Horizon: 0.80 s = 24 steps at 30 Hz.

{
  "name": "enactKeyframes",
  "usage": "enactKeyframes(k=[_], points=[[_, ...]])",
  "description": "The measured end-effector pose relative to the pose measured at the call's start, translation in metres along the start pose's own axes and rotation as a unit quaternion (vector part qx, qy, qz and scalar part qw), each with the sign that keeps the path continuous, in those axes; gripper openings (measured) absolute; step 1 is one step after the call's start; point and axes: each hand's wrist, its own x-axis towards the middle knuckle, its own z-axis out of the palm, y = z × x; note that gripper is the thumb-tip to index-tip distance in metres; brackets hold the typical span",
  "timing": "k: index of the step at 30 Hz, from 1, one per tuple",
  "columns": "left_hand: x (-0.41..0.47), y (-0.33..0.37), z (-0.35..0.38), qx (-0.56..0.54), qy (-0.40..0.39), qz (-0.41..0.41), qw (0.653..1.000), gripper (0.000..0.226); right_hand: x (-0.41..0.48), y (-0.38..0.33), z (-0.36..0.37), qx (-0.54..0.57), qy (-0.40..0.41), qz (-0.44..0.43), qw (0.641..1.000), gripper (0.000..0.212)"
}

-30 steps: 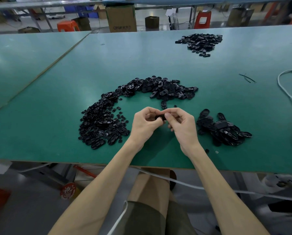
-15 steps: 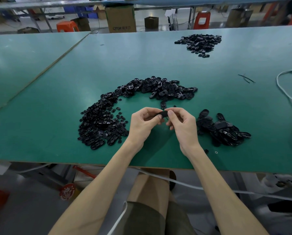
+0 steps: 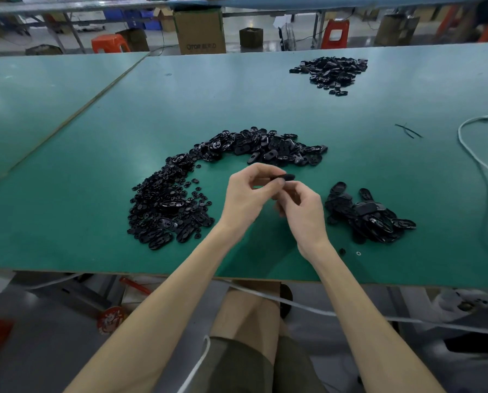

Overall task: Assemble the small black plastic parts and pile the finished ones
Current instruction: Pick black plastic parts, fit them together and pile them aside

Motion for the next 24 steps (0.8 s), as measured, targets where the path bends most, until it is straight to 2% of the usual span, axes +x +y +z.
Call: enactKeyframes(k=[2,5,8,10,12,16,19,21,24], points=[[0.007,0.014,0.011,0.029,-0.043,0.003,0.999,0.012,0.002,0.001,0.001,-0.029,-0.016,-0.005,0.999,0.020],[0.015,0.030,0.032,0.118,-0.132,0.018,0.984,0.012,0.003,0.006,0.000,-0.063,0.007,0.026,0.998,0.013],[0.019,0.041,0.054,0.193,-0.177,0.028,0.965,0.013,-0.002,0.011,-0.004,-0.057,0.003,0.028,0.998,0.027],[0.020,0.044,0.065,0.223,-0.188,0.027,0.956,0.013,-0.009,0.001,-0.006,-0.096,-0.038,-0.037,0.994,0.028],[0.019,0.043,0.076,0.243,-0.200,0.019,0.949,0.013,-0.012,-0.005,-0.009,-0.092,-0.031,-0.100,0.990,0.032],[0.015,0.036,0.083,0.288,-0.206,0.011,0.935,0.014,-0.009,0.001,-0.012,-0.063,-0.053,-0.063,0.995,0.032],[0.013,0.032,0.077,0.246,-0.188,0.027,0.950,0.014,-0.009,-0.001,-0.007,-0.037,-0.063,-0.014,0.997,0.027],[0.013,0.029,0.067,0.221,-0.154,0.039,0.962,0.017,-0.005,0.000,-0.004,-0.033,-0.045,0.027,0.998,0.020],[0.011,0.022,0.043,0.206,-0.083,0.039,0.974,0.021,-0.002,-0.004,0.000,-0.027,-0.025,0.024,0.999,0.019]])
